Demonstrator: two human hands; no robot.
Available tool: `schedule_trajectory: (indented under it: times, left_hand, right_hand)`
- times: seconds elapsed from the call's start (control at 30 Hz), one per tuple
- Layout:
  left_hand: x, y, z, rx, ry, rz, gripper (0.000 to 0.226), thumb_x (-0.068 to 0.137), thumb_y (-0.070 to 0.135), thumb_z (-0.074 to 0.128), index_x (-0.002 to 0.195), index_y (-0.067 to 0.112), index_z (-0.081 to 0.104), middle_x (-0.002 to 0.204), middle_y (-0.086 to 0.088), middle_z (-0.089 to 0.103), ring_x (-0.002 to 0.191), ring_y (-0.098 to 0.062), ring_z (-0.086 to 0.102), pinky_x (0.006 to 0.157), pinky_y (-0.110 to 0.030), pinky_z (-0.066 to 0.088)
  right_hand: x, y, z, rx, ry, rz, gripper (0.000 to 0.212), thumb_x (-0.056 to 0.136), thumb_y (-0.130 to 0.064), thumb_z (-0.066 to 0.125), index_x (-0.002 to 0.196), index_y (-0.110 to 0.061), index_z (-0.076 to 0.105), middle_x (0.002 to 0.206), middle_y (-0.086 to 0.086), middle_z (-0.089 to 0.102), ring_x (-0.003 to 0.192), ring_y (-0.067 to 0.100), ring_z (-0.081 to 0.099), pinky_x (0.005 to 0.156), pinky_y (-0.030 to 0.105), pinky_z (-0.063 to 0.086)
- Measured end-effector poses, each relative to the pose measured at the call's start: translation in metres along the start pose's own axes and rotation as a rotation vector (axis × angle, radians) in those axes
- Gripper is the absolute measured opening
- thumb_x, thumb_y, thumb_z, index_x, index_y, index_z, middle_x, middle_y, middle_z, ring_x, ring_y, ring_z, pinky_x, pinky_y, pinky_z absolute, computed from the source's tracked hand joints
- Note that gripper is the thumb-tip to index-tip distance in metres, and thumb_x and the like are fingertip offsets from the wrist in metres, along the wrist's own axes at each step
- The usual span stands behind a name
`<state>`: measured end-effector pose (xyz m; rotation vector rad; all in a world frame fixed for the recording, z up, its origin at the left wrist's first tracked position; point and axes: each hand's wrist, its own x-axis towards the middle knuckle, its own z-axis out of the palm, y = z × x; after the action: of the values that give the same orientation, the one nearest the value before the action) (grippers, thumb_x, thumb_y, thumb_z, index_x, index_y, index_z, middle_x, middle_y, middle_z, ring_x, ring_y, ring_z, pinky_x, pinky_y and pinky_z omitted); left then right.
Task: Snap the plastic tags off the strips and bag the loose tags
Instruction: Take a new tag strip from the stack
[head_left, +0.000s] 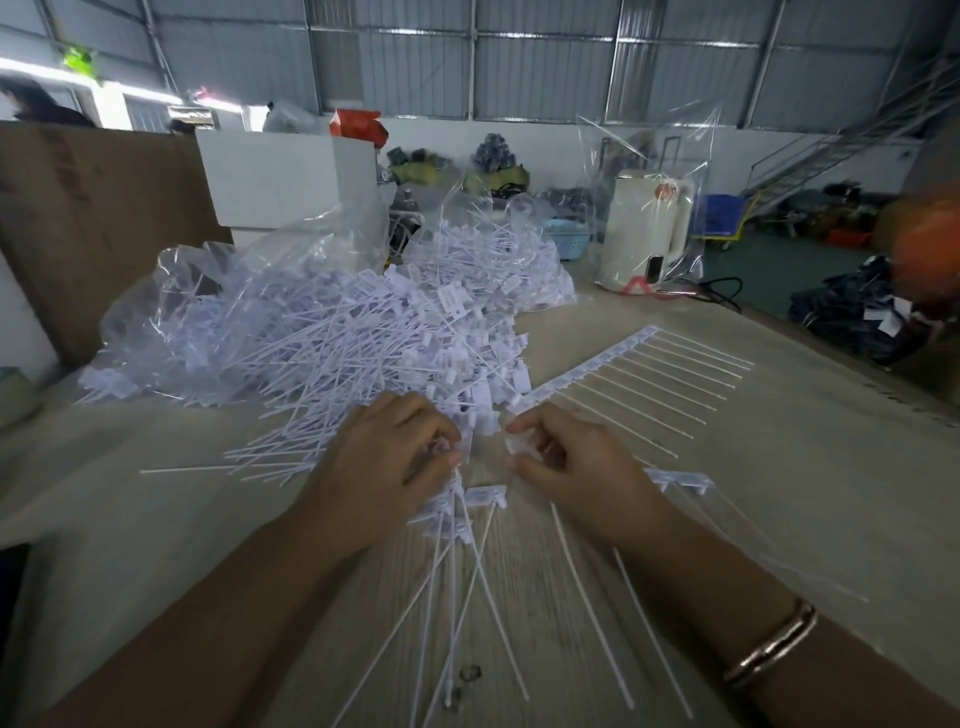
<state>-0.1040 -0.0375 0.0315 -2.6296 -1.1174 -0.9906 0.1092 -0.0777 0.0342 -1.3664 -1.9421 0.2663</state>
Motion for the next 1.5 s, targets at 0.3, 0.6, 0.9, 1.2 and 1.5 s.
schedule_trajectory:
  times: [0.3, 0.6, 0.9, 1.2, 1.5]
  left_hand:
    - [0.003, 0.028, 0.02, -0.318, -0.045, -0.104, 0.048, 0.081, 0.053, 0.038, 0.068, 0.013, 0.063, 0.066, 0.006, 0.059, 0.072, -0.012, 0.05, 0.069, -0.031, 0.04]
    - [0.004, 0.01, 0.021, -0.257, -0.015, -0.13, 0.032, 0.086, 0.032, 0.041, 0.062, 0.012, 0.047, 0.06, -0.002, 0.045, 0.065, -0.019, 0.04, 0.061, -0.029, 0.025]
    - [0.004, 0.009, 0.025, -0.288, -0.002, 0.041, 0.036, 0.091, 0.029, 0.035, 0.063, 0.011, 0.049, 0.057, 0.015, 0.035, 0.063, -0.003, 0.035, 0.066, -0.032, 0.031]
    - [0.002, 0.009, 0.02, -0.418, -0.054, 0.007, 0.042, 0.087, 0.044, 0.043, 0.062, 0.011, 0.055, 0.059, 0.005, 0.05, 0.067, -0.013, 0.045, 0.068, -0.036, 0.038]
    - [0.002, 0.011, 0.017, -0.446, -0.05, 0.049, 0.04, 0.088, 0.041, 0.044, 0.071, 0.009, 0.06, 0.066, 0.004, 0.052, 0.069, -0.013, 0.046, 0.07, -0.037, 0.038]
  right_hand:
    - [-0.007, -0.026, 0.012, -0.097, -0.045, -0.192, 0.046, 0.082, -0.036, 0.066, 0.121, -0.02, 0.047, 0.086, -0.007, 0.067, 0.075, 0.016, 0.065, 0.067, 0.03, 0.047]
    - [-0.017, -0.044, 0.003, 0.118, 0.067, -0.165, 0.044, 0.086, -0.033, 0.061, 0.126, -0.036, 0.044, 0.124, -0.012, 0.053, 0.112, -0.007, 0.043, 0.087, -0.001, 0.029]
    - [-0.01, -0.021, -0.008, -0.341, -0.164, -0.152, 0.035, 0.085, -0.043, 0.059, 0.118, -0.03, 0.055, 0.107, -0.012, 0.06, 0.097, 0.012, 0.057, 0.082, 0.027, 0.039]
    - [-0.006, -0.013, 0.0, -0.286, -0.124, -0.18, 0.023, 0.09, -0.045, 0.053, 0.107, -0.035, 0.064, 0.086, -0.009, 0.063, 0.077, 0.01, 0.057, 0.063, 0.027, 0.038]
    - [-0.006, -0.01, -0.002, 0.047, -0.154, -0.099, 0.033, 0.091, -0.04, 0.051, 0.08, -0.017, 0.073, 0.058, -0.016, 0.063, 0.056, 0.002, 0.058, 0.06, 0.024, 0.043]
